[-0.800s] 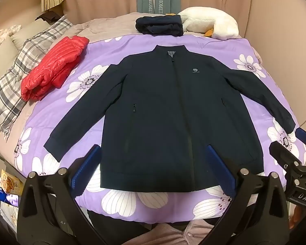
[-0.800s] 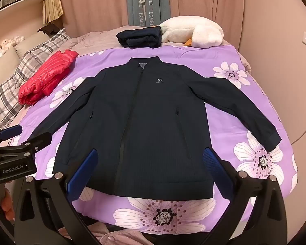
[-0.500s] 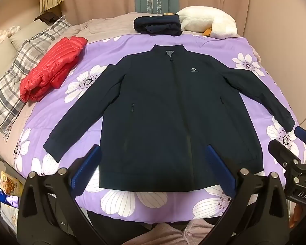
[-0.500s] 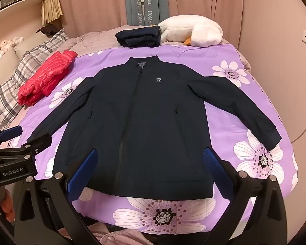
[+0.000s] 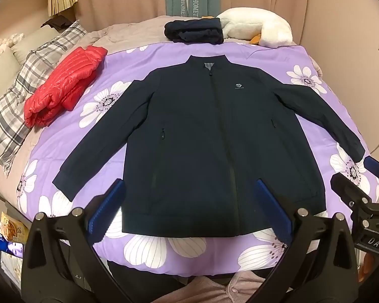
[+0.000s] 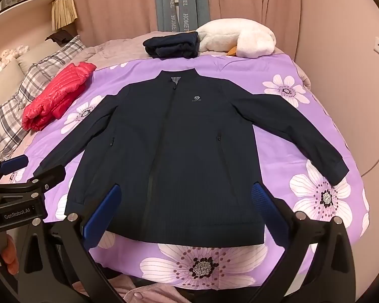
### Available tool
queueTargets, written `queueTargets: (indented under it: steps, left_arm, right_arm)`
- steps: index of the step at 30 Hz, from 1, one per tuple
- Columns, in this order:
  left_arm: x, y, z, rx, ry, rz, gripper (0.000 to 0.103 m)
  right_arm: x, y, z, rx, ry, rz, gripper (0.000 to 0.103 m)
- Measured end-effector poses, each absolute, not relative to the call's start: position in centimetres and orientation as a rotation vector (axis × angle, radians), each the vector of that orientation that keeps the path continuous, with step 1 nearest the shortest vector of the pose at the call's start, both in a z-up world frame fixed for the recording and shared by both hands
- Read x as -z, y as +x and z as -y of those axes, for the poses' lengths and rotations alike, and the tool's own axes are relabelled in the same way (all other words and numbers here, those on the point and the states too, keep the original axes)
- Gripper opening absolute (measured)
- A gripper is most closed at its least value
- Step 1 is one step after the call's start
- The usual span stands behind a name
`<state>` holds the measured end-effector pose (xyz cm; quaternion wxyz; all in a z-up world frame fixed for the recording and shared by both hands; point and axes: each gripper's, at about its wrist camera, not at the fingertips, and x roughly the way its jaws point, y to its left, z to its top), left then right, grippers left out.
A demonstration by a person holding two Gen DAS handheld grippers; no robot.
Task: Fold large clothes
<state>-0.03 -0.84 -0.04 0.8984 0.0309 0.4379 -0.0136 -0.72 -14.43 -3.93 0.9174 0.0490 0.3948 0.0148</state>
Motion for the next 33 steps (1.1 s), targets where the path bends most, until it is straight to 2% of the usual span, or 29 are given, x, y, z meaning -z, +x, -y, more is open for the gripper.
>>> queueTargets:
  steps: [33]
  left_arm:
    - [0.55,0.04,0.86,0.033,0.067,-0.906,0.101]
  right_arm:
    - [4.04,-0.68,14.52,-0.027,0.094,-0.806,0.102]
